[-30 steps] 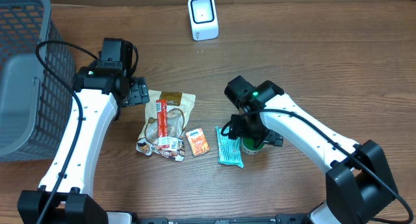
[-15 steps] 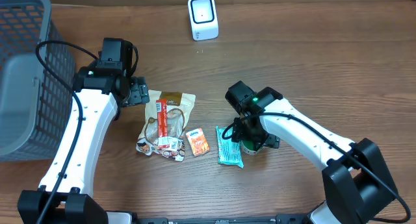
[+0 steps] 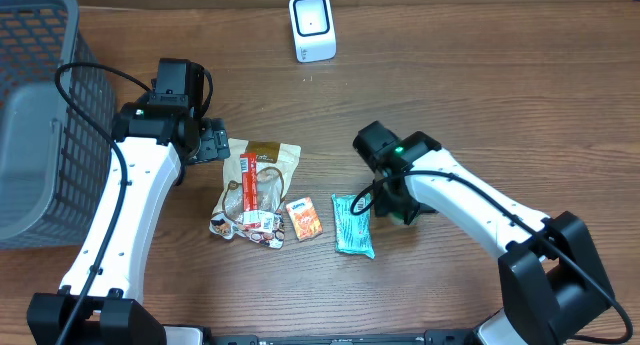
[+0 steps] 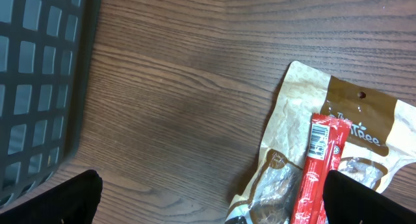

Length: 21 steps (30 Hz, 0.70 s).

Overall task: Scan the item barcode
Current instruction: 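Lower the right gripper over the green-capped bottle, then close the right gripper on the bottle and lift it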

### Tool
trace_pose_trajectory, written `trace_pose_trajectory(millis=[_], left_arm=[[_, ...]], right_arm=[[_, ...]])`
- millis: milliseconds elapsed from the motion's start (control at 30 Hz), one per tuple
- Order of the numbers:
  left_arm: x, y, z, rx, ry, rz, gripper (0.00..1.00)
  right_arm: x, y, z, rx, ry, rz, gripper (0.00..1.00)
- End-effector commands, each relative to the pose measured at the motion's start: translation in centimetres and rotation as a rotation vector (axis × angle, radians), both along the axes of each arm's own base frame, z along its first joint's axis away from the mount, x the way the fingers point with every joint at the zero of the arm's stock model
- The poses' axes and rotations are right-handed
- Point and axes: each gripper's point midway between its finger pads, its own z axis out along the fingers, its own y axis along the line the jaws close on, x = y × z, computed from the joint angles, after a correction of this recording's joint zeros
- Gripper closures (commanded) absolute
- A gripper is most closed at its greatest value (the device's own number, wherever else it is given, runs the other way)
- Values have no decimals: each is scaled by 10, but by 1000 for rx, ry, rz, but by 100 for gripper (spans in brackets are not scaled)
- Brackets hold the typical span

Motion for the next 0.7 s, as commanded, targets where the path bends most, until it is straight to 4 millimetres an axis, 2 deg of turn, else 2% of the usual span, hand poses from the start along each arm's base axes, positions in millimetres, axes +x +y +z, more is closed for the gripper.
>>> trace_pose_trajectory(millis=[0,233,267,333,367,600,667], left_arm=[[1,2,0,10,1,3,0],[1,2,0,10,1,3,0],[1,2,0,10,1,4,0],[1,2,0,10,1,3,0],[1,2,0,10,1,3,0],[1,2,0,10,1,3,0],[1,2,0,10,1,3,0]], right_arm=[[21,-21,2,-91,-42,128,32],[46,-22,3,-74,-92,239,32],[49,-23,3,-72,-100,237,25],[55,-26,4,-66,-118,219,4],[57,-28,4,-63,-126,210,0],[64,-35,18,-28,-153,49,0],[61,-30,19,38,-132,-9,0]])
